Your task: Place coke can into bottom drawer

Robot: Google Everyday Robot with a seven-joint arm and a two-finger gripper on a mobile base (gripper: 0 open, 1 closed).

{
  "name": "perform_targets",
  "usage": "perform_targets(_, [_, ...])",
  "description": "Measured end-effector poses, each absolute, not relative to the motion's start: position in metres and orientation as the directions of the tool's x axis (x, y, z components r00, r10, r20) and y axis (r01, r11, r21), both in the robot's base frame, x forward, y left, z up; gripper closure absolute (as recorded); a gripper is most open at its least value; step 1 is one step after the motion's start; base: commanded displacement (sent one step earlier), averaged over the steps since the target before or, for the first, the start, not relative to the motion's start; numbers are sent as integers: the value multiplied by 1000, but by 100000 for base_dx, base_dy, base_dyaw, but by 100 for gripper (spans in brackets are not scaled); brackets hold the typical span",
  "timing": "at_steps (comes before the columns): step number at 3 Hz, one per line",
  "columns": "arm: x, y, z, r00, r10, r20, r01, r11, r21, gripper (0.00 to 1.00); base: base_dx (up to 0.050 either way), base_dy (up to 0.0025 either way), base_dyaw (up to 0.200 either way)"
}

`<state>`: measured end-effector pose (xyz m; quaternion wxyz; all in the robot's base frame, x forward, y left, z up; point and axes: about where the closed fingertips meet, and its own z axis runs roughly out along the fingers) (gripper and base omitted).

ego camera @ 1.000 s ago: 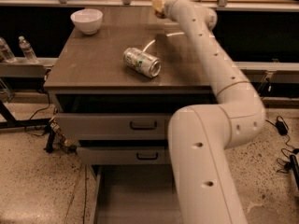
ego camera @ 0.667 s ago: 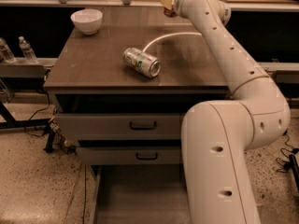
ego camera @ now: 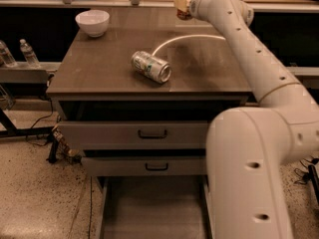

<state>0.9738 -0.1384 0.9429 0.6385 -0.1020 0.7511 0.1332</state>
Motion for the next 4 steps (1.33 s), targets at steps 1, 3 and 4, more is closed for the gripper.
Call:
perform_targets(1, [892, -184, 978, -150, -11, -989, -386, 921, 48, 100, 0, 0, 0])
perform_targets(3, [816, -229, 981, -166, -15, -986, -406, 912, 54, 100, 0, 0, 0])
perform_targets(4, [780, -247, 967, -202, -47, -978, -471, 880, 55, 100, 0, 0, 0])
